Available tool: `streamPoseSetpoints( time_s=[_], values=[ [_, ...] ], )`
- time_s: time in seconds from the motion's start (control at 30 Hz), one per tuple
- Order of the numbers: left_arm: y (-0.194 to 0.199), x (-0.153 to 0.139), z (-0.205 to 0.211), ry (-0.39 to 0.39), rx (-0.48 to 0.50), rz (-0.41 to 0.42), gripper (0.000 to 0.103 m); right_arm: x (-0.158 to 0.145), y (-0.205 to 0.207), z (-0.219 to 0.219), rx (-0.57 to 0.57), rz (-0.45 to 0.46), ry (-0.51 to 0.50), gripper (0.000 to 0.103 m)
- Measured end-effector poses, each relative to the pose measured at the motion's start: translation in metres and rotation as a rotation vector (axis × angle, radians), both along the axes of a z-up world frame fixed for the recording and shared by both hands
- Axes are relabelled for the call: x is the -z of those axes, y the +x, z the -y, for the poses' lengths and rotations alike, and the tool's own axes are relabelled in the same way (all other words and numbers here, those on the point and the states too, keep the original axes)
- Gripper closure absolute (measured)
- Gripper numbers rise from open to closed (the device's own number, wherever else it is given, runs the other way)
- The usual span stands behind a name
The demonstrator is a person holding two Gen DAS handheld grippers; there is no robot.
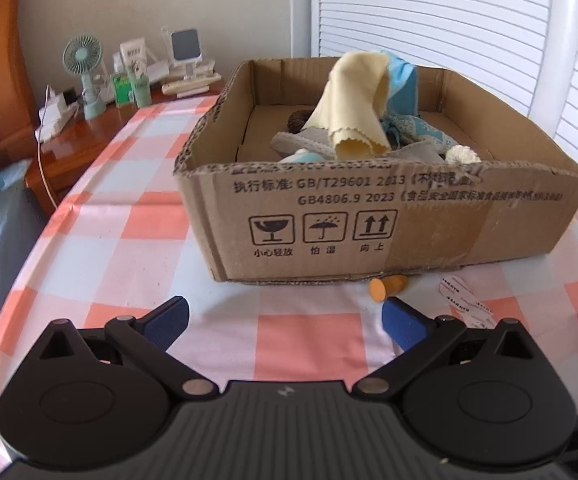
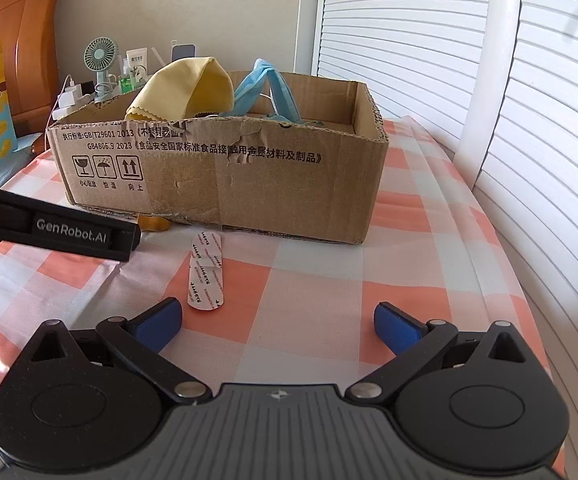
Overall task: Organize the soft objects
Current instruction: 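Move the left tool to the small orange item and grasp it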
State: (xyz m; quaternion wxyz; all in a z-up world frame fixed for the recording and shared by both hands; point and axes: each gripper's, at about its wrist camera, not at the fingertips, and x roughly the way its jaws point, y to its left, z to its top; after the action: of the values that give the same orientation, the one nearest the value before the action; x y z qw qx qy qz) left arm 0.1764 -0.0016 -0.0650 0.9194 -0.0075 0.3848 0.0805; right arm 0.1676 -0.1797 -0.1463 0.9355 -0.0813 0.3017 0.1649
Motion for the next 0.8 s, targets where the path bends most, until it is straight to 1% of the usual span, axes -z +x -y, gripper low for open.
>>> streamPoseSetpoints(
  time_s=[0.07, 0.1, 0.17, 0.23, 0.27, 0.3, 0.37, 0.4, 0.43, 0.53, 0.63, 0.7, 0.77, 0.8],
  values=[
    [-0.001, -0.001, 0.006, 0.034, 0.042, 0.017, 0.012, 0.000, 0.000, 0.000, 0.002, 0.001, 0.000, 0.000],
    [-0.002, -0.001, 0.009, 0.038, 0.051, 0.021, 0.013, 0.000, 0.000, 0.000, 0.003, 0.001, 0.000, 0.000],
    [-0.003, -0.003, 0.012, 0.017, 0.056, 0.021, 0.019, 0.000, 0.000, 0.000, 0.005, 0.001, 0.000, 0.000],
    [-0.001, -0.003, 0.015, -0.020, 0.066, 0.016, 0.021, 0.001, 0.000, 0.000, 0.005, 0.002, 0.001, 0.000],
    [-0.001, -0.002, 0.017, -0.033, 0.068, 0.014, 0.027, 0.001, 0.000, 0.000, 0.005, 0.002, 0.001, 0.000],
    [0.000, -0.002, 0.019, -0.048, 0.068, 0.017, 0.031, 0.001, 0.000, 0.000, 0.005, 0.002, 0.001, 0.000],
    [0.001, -0.003, 0.025, -0.068, 0.064, 0.019, 0.045, 0.001, -0.001, 0.000, 0.005, 0.004, 0.001, 0.000],
    [0.002, -0.004, 0.028, -0.072, 0.070, 0.020, 0.049, 0.001, -0.001, 0.000, 0.006, 0.006, 0.002, 0.000],
    [0.002, -0.005, 0.032, -0.073, 0.078, 0.020, 0.056, 0.001, -0.001, 0.000, 0.006, 0.007, 0.002, 0.000],
    [0.005, -0.005, 0.043, -0.058, 0.083, 0.024, 0.061, 0.001, -0.001, 0.000, 0.007, 0.008, 0.003, 0.000],
    [0.008, -0.004, 0.047, -0.066, 0.067, 0.029, 0.064, 0.001, -0.001, 0.000, 0.006, 0.008, 0.003, 0.000],
    [0.009, -0.004, 0.048, -0.067, 0.057, 0.031, 0.069, 0.001, -0.001, 0.000, 0.005, 0.009, 0.004, 0.000],
    [0.008, -0.004, 0.048, -0.062, 0.054, 0.037, 0.076, 0.001, -0.002, 0.000, 0.005, 0.009, 0.004, 0.000],
    [0.008, -0.004, 0.047, -0.059, 0.054, 0.039, 0.079, 0.001, -0.001, 0.000, 0.005, 0.009, 0.004, 0.000]
  ],
)
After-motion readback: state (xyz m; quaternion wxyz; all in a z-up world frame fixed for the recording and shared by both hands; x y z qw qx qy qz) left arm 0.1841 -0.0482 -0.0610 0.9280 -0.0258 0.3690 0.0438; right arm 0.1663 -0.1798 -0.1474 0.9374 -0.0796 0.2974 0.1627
